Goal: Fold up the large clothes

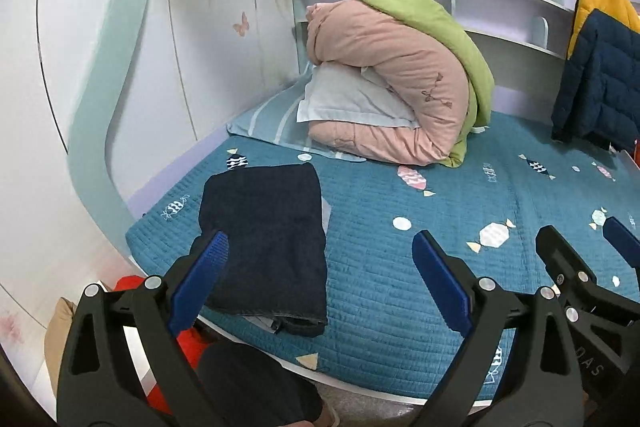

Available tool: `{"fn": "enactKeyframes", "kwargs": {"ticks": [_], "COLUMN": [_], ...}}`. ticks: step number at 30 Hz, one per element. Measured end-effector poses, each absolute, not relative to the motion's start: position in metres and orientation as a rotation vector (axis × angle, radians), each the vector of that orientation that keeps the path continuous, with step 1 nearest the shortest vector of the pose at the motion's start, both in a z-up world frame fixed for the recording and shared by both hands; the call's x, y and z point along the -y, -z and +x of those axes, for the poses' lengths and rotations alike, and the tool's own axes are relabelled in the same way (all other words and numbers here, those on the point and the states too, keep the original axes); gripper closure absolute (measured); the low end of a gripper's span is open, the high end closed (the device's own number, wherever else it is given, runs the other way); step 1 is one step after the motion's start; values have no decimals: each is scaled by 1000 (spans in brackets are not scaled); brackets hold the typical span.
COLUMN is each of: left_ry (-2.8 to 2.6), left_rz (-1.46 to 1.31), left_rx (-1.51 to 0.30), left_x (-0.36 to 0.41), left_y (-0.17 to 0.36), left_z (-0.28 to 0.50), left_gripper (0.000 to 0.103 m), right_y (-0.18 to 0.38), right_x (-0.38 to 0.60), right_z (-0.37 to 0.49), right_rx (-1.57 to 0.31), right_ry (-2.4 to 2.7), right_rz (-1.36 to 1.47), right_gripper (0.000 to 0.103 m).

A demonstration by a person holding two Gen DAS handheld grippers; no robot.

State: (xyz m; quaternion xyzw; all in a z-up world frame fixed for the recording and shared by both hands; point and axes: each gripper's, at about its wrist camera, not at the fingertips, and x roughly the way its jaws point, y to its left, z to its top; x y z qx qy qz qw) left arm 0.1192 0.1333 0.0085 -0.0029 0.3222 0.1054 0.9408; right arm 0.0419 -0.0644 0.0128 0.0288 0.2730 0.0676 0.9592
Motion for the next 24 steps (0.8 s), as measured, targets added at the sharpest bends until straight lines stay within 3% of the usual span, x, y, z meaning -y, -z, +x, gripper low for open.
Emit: {"fn": "enactKeyframes", "kwargs": {"ticks": [24], "left_ry": [-189], "left_rz": [-13], "left_rx": [-672], "left_x": [-130], "left_y": [-8], "left_z": [109], "left_gripper": [9], "right_y": [-16], "right_x": [65], "right_z": [29], "right_rx": [-582], "right_ry": [-137], "right_rz": [42], "right_gripper": [8]}}
